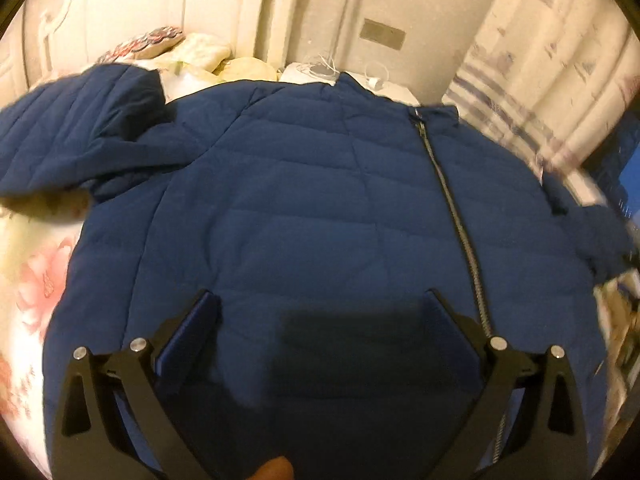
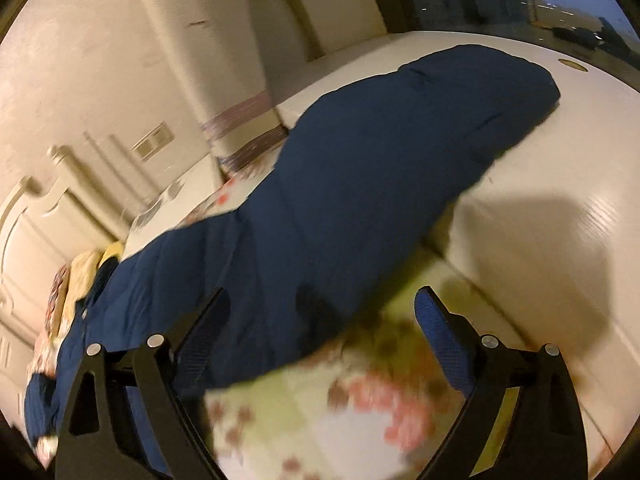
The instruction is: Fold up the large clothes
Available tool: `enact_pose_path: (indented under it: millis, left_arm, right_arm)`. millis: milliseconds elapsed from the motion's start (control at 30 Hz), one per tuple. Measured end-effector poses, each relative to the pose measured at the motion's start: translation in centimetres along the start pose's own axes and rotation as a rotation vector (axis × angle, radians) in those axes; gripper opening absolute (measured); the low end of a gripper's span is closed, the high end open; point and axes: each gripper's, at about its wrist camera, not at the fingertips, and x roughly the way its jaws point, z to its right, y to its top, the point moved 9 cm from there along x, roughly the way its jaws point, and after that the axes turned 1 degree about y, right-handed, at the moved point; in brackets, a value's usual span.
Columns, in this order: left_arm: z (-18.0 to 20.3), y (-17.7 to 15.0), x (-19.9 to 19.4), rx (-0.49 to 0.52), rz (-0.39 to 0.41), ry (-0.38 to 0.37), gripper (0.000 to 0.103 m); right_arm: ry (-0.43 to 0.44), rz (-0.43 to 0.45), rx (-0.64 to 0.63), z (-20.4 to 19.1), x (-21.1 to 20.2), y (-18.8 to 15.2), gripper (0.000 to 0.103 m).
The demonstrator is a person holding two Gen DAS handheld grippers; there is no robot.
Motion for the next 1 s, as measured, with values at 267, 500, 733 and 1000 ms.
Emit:
enact_pose_path:
  millis: [267,500,733,1000]
  left_arm:
    - [0.5,-0.5,0.3,0.057,-0.012,0.050,0.101]
    - [0.6,-0.8,0.2,0.063,-0.013,0.062,0.101]
    - [0.6,-0.8,0.2,0.061,-0.011,0.058,0.101]
    - [0.4,-0.8,0.1,0.052,-0.005,0.043,0.101]
  right_arm:
    - [0.034,0.142,-0.052,-1.2,0.1,3.4,0.046]
    - [0.174,0.214,-0.379,-13.4,-3.6,2.3,0.041]
    - [0.371,0.116,-0.831,-29.6,-4.7,-8.4,0.051]
    - [0.364,-0.257,-0.987,-30.3,0.7,-18.5,0.091]
